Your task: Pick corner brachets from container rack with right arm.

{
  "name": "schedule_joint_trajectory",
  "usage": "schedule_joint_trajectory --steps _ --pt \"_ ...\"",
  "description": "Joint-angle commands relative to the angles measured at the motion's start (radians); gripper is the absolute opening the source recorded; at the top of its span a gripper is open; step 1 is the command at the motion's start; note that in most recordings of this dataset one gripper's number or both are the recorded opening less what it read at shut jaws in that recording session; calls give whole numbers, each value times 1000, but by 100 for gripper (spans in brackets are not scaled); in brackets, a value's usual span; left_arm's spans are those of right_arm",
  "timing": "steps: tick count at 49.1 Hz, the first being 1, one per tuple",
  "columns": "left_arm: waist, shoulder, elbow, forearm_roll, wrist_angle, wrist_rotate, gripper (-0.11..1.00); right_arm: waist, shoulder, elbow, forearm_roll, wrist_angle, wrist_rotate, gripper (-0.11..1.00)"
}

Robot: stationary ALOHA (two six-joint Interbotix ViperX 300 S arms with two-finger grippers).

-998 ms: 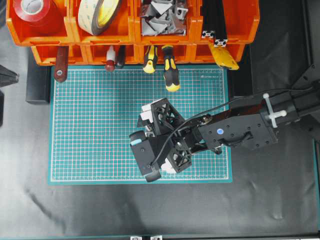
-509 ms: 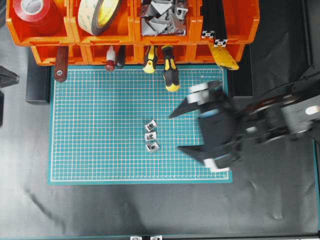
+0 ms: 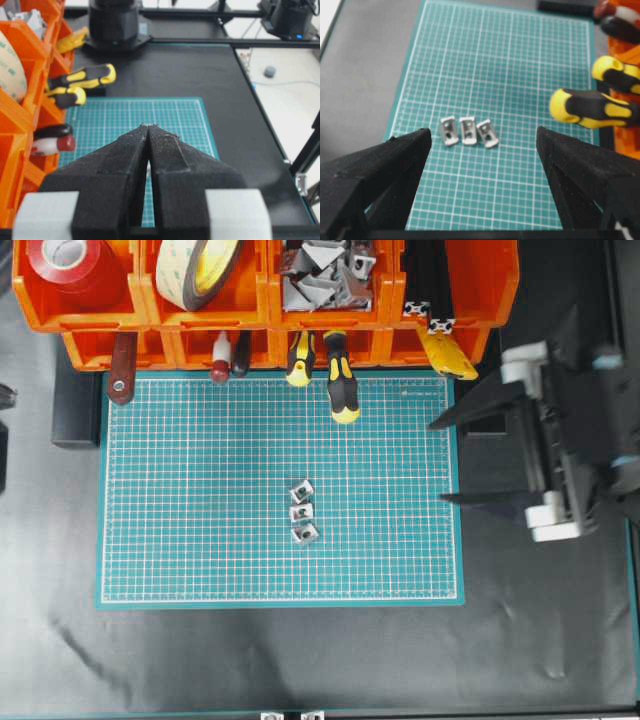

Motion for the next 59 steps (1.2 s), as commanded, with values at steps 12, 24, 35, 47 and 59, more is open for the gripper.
schedule_joint_trajectory --steps 12,24,35,47,59 --pt "-3 -15 -9 3 20 3 0 -20 -218 15 -20 -14 -3 81" --pt "-3 -21 2 3 31 2 0 -20 -321 54 -20 58 -2 81" --pt "-2 -21 23 3 23 5 0 -20 -370 67 -20 97 3 81" --pt "-3 -31 34 3 3 11 0 -20 -414 63 -20 100 3 81" --pt "-3 -72 67 3 -43 48 0 -20 -430 71 -20 107 3 81"
